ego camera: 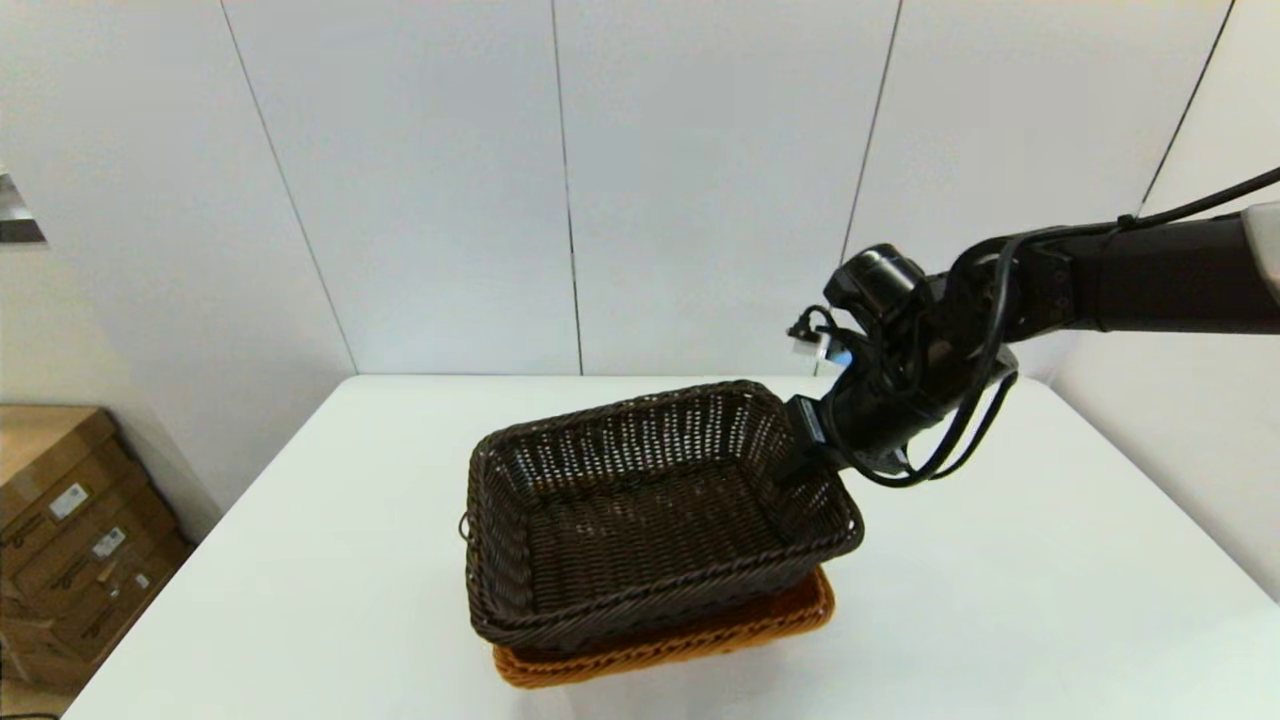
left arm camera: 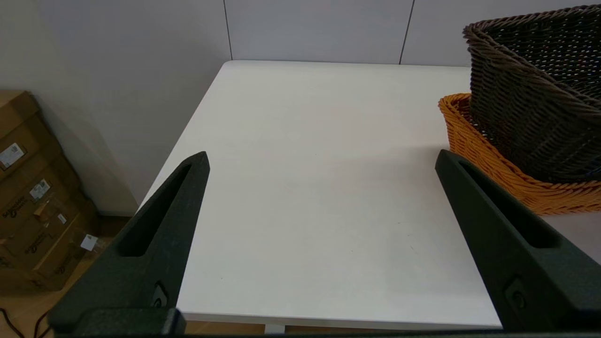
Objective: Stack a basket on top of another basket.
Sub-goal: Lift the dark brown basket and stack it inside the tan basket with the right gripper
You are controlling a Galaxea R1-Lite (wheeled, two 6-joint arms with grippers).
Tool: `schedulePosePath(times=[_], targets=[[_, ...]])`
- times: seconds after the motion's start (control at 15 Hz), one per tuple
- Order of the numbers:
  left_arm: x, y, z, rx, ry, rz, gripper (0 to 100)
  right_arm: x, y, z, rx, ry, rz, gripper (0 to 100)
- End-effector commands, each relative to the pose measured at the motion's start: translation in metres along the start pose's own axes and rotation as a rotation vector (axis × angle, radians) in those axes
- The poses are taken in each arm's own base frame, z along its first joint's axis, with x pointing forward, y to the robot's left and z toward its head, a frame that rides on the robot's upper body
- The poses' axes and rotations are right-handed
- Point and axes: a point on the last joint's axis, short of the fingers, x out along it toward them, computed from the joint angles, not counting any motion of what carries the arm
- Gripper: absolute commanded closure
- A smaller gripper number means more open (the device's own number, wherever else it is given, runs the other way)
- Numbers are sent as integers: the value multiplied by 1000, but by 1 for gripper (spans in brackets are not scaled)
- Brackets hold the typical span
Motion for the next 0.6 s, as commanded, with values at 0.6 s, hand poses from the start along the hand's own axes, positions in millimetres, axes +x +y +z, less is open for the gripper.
schedulePosePath(times=[0.6], targets=[[0,0,0,-2,1,2,0,22,-10,2,-2,60,-13,100]])
